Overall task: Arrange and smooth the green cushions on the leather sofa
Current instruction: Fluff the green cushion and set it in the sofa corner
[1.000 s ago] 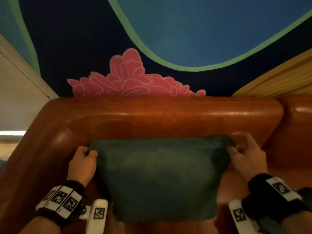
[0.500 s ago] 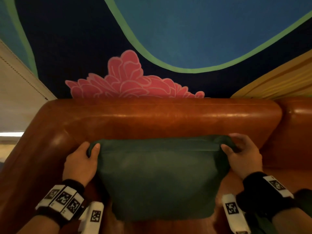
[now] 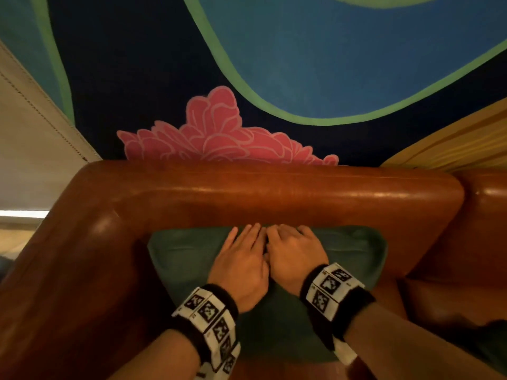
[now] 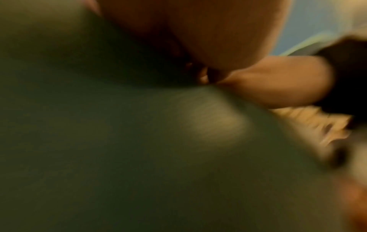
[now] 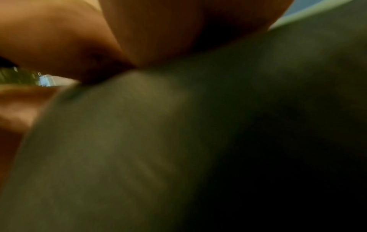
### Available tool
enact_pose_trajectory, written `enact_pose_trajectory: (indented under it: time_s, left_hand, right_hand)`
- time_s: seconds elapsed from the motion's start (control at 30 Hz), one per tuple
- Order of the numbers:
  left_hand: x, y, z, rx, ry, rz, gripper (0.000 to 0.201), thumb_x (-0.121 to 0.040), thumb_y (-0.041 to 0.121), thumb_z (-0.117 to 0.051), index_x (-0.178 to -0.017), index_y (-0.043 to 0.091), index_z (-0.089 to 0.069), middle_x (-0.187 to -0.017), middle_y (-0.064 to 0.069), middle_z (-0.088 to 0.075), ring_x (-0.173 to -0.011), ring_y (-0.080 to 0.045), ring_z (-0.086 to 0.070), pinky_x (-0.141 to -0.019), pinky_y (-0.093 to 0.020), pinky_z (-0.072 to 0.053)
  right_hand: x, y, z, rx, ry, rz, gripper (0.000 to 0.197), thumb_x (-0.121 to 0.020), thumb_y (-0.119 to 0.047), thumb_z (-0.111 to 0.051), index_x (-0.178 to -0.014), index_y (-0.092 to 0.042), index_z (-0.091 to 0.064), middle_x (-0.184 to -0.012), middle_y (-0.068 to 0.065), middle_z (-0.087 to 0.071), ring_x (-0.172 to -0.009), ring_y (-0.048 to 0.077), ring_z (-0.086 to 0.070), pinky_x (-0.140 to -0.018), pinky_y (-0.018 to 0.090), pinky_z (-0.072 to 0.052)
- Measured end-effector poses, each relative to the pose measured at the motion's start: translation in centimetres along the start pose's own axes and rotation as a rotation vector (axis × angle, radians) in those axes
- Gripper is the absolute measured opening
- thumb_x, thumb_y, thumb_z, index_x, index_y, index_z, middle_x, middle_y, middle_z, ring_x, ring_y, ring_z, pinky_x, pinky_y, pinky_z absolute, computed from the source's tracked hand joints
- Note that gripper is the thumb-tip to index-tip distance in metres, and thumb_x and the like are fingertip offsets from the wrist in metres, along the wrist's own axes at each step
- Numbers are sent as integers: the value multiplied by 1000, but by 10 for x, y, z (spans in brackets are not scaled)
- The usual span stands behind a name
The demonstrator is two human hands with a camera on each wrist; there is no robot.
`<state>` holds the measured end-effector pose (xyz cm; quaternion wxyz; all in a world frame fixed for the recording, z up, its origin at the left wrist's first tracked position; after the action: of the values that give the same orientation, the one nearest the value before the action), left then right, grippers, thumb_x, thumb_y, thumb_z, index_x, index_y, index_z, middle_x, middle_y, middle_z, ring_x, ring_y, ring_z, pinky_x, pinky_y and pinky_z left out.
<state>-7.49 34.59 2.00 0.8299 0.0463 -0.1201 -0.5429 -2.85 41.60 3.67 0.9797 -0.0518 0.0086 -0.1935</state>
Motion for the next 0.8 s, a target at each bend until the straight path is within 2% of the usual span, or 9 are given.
enact_pose_trajectory:
  time_s: [0.17, 0.27, 0.33, 0.4, 0.47, 0.5, 0.57, 0.67, 0.8]
  left_hand:
    - [21, -90, -17, -229, -117, 181, 60, -91, 51, -10, -145, 38, -31, -149, 4, -41, -140, -24, -34, -113, -57, -16]
    - [45, -150, -1, -282, -226, 404, 62, -89, 54, 0, -147, 45, -19, -155, 6, -29, -146, -28, -18, -110, -63, -1]
    - [47, -160, 16, -282, -203, 509, 60, -91, 52, -2, -149, 42, -13, -159, 4, -17, -147, -29, -5, -110, -64, 4]
    - [32, -119, 30, -292, -72, 428, 59, -92, 48, -13, -147, 33, -30, -155, -2, -29, -145, -31, -18, -110, -64, -7]
    - [13, -50, 22, -202, 46, 171, 60, -91, 45, -19, -142, 24, -42, -148, -6, -42, -140, -30, -32, -111, -60, -18]
    - [8, -23, 9, -148, 30, 64, 62, -91, 46, -16, -145, 24, -37, -150, -5, -39, -142, -26, -29, -114, -56, -17]
    - [5, -14, -11, -102, -65, 44, 67, -89, 54, -5, -150, 31, -22, -157, 0, -27, -146, -20, -19, -118, -51, -7]
    - [16, -87, -13, -219, -105, 202, 80, -80, 74, 4, -149, 39, -19, -156, 3, -28, -145, -21, -22, -117, -51, -6]
    - [57, -190, 9, -173, -113, 499, 83, -81, 68, 11, -139, 37, -39, -146, 7, -44, -138, -22, -34, -113, -53, -14]
  right_hand:
    - [26, 75, -18, 232, -143, -99, 49, -92, -39, -31, -106, -11, -70, -104, 5, -74, -100, 20, -69, -86, 45, -52]
    - [50, 123, -5, 259, -318, -247, 47, -99, -37, -25, -127, -16, -56, -129, 1, -62, -126, 17, -53, -104, 47, -37]
    - [50, 129, 6, 212, -287, -284, 46, -100, -37, -21, -135, -20, -45, -141, -1, -50, -135, 17, -41, -110, 47, -27]
    - [35, 94, 19, 227, -136, -213, 48, -97, -37, -22, -125, -17, -54, -131, 5, -59, -125, 21, -52, -105, 49, -36]
    - [16, 37, 11, 145, -42, -78, 54, -92, -40, -23, -120, -12, -59, -123, 10, -64, -117, 25, -58, -100, 49, -42]
    - [10, 14, -3, 102, -93, -6, 61, -91, -41, -18, -127, -9, -56, -129, 12, -61, -122, 27, -55, -103, 50, -40]
    - [11, 9, -24, 102, -209, -14, 71, -90, -46, -12, -135, -7, -51, -137, 14, -55, -128, 27, -51, -105, 52, -37]
    - [35, 83, -22, 229, -235, -147, 69, -93, -58, -19, -124, -13, -62, -123, 11, -65, -115, 25, -62, -97, 50, -45]
    - [85, 179, 11, 268, -356, -442, 54, -95, -57, -17, -124, -26, -49, -126, -3, -61, -121, 17, -54, -104, 47, -34]
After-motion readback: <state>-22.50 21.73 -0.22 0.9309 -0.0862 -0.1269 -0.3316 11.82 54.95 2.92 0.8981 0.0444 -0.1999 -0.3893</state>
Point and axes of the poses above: each hand's wrist, its own x-axis away from the middle knuckle, its own z-axis out of the back of the hand, y = z × x, the point moved 7 cm from there along -x, towards the middle knuckle
